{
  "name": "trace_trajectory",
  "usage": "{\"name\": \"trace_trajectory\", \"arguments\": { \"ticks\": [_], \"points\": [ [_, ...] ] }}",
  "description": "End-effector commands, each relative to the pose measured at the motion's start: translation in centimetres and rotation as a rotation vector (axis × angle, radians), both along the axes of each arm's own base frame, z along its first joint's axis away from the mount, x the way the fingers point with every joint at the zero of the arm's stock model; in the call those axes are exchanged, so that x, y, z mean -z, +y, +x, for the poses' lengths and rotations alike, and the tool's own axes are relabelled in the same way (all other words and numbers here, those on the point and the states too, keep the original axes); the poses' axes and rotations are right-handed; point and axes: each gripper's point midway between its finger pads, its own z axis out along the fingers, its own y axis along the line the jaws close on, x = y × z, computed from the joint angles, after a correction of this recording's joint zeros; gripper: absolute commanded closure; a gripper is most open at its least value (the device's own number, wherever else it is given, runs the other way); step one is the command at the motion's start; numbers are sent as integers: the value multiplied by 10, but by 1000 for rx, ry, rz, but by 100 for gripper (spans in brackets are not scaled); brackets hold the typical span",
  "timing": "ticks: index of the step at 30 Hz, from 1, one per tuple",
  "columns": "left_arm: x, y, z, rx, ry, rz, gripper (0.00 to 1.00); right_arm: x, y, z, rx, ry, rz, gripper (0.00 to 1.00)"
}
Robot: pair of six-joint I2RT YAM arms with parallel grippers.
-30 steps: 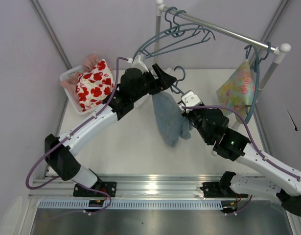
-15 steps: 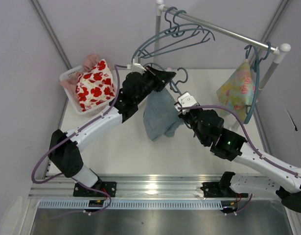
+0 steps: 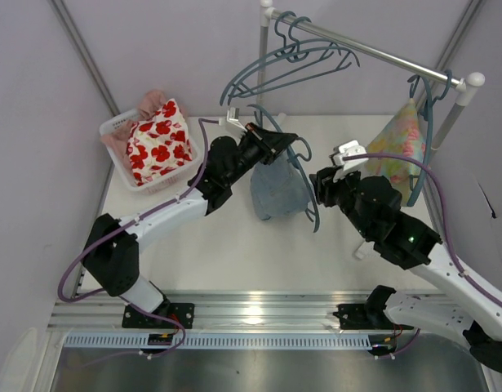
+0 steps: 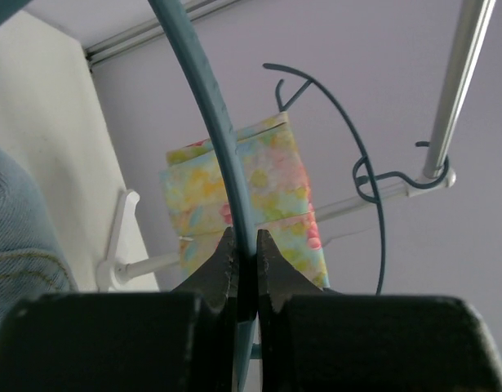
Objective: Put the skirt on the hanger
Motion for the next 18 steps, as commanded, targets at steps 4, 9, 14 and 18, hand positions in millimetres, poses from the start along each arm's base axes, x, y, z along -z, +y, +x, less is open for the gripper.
{"name": "trace_trajectory", "arguments": {
  "ticks": [4, 9, 14, 18],
  "points": [
    [-48, 7, -17, 39, -139, -98, 100, -22, -1, -12, -12, 69, 192, 52],
    [-45, 8, -16, 44, -106, -108, 100, -6, 11, -19, -83, 117, 201, 50],
    [-49, 8, -17, 60, -112, -114, 100, 22, 13, -16, -79, 110, 203, 43],
    [-49, 9, -19, 64, -101, -122, 100, 23, 16, -12, -75, 102, 208, 43]
  ]
}}
